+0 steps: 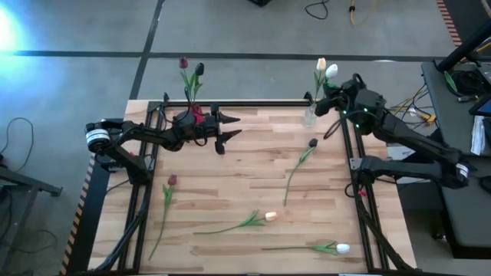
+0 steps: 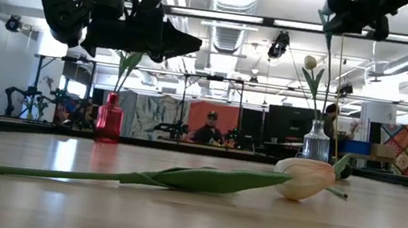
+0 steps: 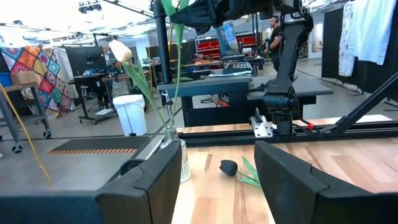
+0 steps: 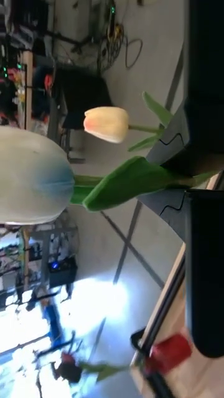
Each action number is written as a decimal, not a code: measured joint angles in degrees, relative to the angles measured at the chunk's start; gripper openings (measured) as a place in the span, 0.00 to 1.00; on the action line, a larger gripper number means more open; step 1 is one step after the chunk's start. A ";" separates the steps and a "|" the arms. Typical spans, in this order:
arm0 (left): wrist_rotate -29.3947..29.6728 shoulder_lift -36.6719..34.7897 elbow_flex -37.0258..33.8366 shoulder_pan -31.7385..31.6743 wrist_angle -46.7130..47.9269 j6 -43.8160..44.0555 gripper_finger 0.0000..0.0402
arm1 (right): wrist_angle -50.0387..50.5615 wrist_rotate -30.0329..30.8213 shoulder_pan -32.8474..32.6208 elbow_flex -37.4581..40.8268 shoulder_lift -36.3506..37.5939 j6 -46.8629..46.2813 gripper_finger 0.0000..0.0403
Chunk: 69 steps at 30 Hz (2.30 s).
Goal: Sort flowers into vase by color
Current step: Put the top white flower into the transparent vase, then put the red flower into the red vase
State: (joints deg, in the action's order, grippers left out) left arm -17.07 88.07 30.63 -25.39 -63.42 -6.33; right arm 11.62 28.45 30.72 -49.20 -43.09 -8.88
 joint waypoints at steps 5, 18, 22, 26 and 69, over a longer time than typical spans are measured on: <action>0.01 0.00 -0.02 0.00 0.00 0.02 0.47 | -2.51 -0.06 2.83 -0.16 -3.44 4.05 0.03; 0.00 -0.02 -0.02 0.00 2.03 0.31 0.47 | -3.36 -4.65 8.33 -0.18 -9.49 6.10 0.05; 0.01 -0.02 -0.04 0.00 3.59 0.42 0.47 | -2.89 -4.40 8.33 -0.18 -11.15 6.91 0.13; -0.01 -0.02 -0.04 0.00 3.93 0.42 0.47 | -2.93 -4.35 8.34 -0.18 -12.30 7.03 0.22; 18.17 -28.30 4.11 21.30 71.93 8.86 0.00 | -3.60 -4.95 -13.09 11.36 4.92 21.48 0.03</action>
State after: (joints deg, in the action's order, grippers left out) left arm 1.11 59.77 34.73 -4.08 8.51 2.53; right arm 8.02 23.50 17.63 -37.84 -38.17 12.60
